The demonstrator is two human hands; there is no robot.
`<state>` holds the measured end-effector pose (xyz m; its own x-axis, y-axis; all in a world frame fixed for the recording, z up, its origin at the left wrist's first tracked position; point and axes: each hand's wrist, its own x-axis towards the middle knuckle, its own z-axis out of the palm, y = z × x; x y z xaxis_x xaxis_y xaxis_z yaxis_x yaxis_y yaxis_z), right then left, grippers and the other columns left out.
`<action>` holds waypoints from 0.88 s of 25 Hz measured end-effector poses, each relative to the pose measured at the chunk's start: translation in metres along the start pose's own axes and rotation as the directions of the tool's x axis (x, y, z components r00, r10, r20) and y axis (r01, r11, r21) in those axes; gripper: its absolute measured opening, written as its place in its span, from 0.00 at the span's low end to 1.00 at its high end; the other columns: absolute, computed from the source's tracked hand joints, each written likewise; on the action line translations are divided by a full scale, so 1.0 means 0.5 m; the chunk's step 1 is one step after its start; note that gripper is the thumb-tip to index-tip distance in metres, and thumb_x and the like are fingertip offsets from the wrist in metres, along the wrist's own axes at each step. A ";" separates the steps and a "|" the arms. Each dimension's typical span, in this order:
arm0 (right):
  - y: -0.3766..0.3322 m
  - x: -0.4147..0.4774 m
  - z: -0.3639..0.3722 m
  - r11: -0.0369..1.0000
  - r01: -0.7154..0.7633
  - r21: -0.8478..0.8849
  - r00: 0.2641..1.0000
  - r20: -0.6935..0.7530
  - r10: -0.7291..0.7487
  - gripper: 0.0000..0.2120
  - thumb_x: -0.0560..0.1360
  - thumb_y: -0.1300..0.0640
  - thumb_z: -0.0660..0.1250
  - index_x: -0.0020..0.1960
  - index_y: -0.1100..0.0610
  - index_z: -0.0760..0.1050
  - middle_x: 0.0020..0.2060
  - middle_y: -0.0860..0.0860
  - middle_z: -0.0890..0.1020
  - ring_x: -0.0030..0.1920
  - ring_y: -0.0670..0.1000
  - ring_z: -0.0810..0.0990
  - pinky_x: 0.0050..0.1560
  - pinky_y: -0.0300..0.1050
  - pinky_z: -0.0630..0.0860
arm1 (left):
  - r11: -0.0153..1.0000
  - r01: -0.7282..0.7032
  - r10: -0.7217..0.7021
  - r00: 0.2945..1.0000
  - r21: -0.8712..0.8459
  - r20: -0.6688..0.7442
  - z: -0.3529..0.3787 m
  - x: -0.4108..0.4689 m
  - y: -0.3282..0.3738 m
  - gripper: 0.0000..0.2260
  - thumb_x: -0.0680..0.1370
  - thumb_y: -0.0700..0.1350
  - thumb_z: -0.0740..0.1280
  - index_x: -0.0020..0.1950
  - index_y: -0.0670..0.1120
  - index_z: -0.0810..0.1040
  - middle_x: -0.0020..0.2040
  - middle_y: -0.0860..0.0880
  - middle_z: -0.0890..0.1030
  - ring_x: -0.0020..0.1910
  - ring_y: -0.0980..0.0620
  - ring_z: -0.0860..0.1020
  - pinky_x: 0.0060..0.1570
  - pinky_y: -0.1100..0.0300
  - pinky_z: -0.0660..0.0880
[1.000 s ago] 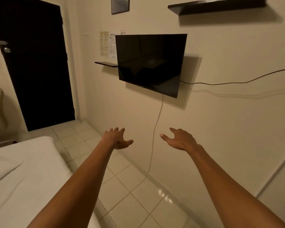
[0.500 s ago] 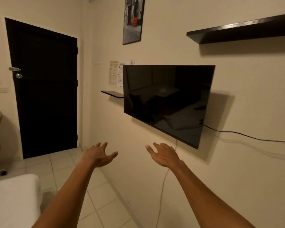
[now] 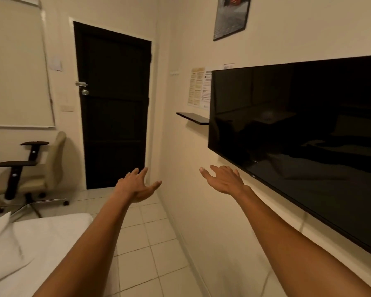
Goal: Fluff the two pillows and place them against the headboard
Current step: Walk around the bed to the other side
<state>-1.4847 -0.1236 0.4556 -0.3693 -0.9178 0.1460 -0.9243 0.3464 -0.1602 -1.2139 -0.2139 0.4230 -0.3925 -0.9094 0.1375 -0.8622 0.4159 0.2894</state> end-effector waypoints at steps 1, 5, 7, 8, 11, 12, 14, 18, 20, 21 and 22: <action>-0.016 0.047 0.014 1.000 0.017 0.010 1.000 0.005 -0.017 0.39 0.76 0.28 0.43 0.77 0.50 0.62 0.73 0.58 0.69 0.75 0.59 0.61 0.75 0.62 0.52 | 1.000 0.019 -0.019 1.000 0.009 -0.002 0.002 0.030 -0.016 0.38 0.77 0.69 0.53 0.81 0.50 0.49 0.81 0.43 0.53 0.79 0.41 0.55 0.75 0.40 0.56; -0.073 0.219 0.085 0.995 0.102 -0.008 0.993 0.068 -0.101 0.39 0.76 0.28 0.42 0.78 0.49 0.60 0.75 0.58 0.66 0.77 0.58 0.58 0.76 0.61 0.47 | 0.997 0.076 -0.076 0.997 0.004 0.002 0.027 0.160 -0.095 0.40 0.76 0.71 0.53 0.81 0.51 0.48 0.81 0.43 0.52 0.79 0.41 0.55 0.76 0.41 0.56; -0.093 0.317 0.110 0.991 0.130 -0.034 0.985 0.117 -0.125 0.40 0.76 0.27 0.41 0.78 0.49 0.59 0.76 0.59 0.65 0.77 0.59 0.56 0.76 0.62 0.45 | 0.995 0.096 -0.096 0.995 -0.001 -0.005 0.024 0.241 -0.133 0.40 0.76 0.71 0.53 0.81 0.52 0.48 0.81 0.43 0.52 0.79 0.41 0.55 0.76 0.40 0.57; -0.103 0.367 0.113 0.988 0.145 -0.048 0.984 0.115 -0.138 0.40 0.75 0.27 0.40 0.79 0.49 0.58 0.76 0.59 0.64 0.77 0.59 0.56 0.76 0.63 0.45 | 0.994 0.109 -0.109 0.994 -0.002 -0.021 0.017 0.280 -0.151 0.40 0.76 0.71 0.53 0.81 0.52 0.47 0.81 0.43 0.52 0.79 0.41 0.55 0.76 0.40 0.57; -0.153 0.520 0.098 0.976 0.208 -0.062 0.978 0.044 -0.205 0.40 0.75 0.27 0.40 0.79 0.49 0.57 0.77 0.59 0.63 0.78 0.59 0.56 0.76 0.63 0.43 | 0.988 0.155 -0.154 0.985 0.006 -0.084 -0.015 0.383 -0.208 0.40 0.76 0.72 0.52 0.81 0.52 0.47 0.81 0.43 0.52 0.79 0.40 0.57 0.75 0.41 0.57; -0.175 0.563 0.094 0.969 0.237 -0.063 0.971 0.027 -0.236 0.40 0.75 0.27 0.40 0.79 0.49 0.57 0.77 0.59 0.63 0.77 0.59 0.57 0.76 0.63 0.44 | 0.986 0.168 -0.166 0.981 0.013 -0.096 -0.027 0.410 -0.231 0.40 0.76 0.72 0.51 0.81 0.52 0.47 0.81 0.43 0.52 0.79 0.40 0.57 0.75 0.41 0.56; -0.221 0.634 0.103 0.956 0.283 -0.075 0.959 0.018 -0.282 0.39 0.76 0.27 0.40 0.79 0.49 0.57 0.76 0.59 0.64 0.77 0.60 0.58 0.76 0.64 0.45 | 0.978 0.206 -0.203 0.974 0.026 -0.099 -0.042 0.452 -0.279 0.40 0.76 0.72 0.51 0.81 0.51 0.48 0.81 0.42 0.53 0.79 0.40 0.56 0.76 0.40 0.56; -0.323 0.750 0.173 0.932 0.357 -0.064 0.933 0.070 -0.353 0.42 0.73 0.26 0.38 0.79 0.48 0.57 0.77 0.58 0.63 0.78 0.60 0.57 0.75 0.65 0.45 | 0.956 0.292 -0.289 0.954 0.034 -0.077 -0.038 0.534 -0.370 0.40 0.76 0.72 0.50 0.81 0.52 0.48 0.81 0.42 0.52 0.79 0.40 0.54 0.76 0.38 0.54; -0.373 0.796 0.224 0.917 0.393 -0.070 0.917 0.099 -0.386 0.45 0.70 0.25 0.36 0.79 0.47 0.56 0.77 0.58 0.62 0.78 0.60 0.56 0.75 0.66 0.44 | 0.945 0.320 -0.317 0.947 0.065 -0.050 -0.023 0.575 -0.415 0.39 0.76 0.72 0.49 0.81 0.53 0.46 0.81 0.42 0.50 0.79 0.38 0.51 0.76 0.38 0.50; -0.396 0.824 0.242 0.912 0.404 -0.073 0.911 0.119 -0.395 0.45 0.70 0.25 0.36 0.79 0.47 0.56 0.78 0.58 0.61 0.78 0.60 0.55 0.75 0.66 0.44 | 0.940 0.329 -0.328 0.944 0.093 -0.030 -0.020 0.599 -0.438 0.39 0.76 0.72 0.48 0.81 0.54 0.45 0.82 0.42 0.49 0.80 0.38 0.50 0.76 0.37 0.49; -0.420 0.856 0.256 0.909 0.410 -0.073 0.907 0.141 -0.398 0.44 0.71 0.25 0.37 0.79 0.47 0.55 0.78 0.58 0.60 0.78 0.60 0.54 0.75 0.66 0.44 | 0.932 0.342 -0.343 0.939 0.124 -0.011 -0.020 0.626 -0.463 0.39 0.76 0.73 0.47 0.81 0.54 0.44 0.82 0.42 0.47 0.80 0.37 0.48 0.75 0.37 0.47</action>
<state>-1.4362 -0.6142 0.4270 0.0463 -0.9972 0.0583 -0.9988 -0.0472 -0.0149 -1.1341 -0.5949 0.4085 -0.0696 -0.9968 0.0401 -0.9770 0.0763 0.1990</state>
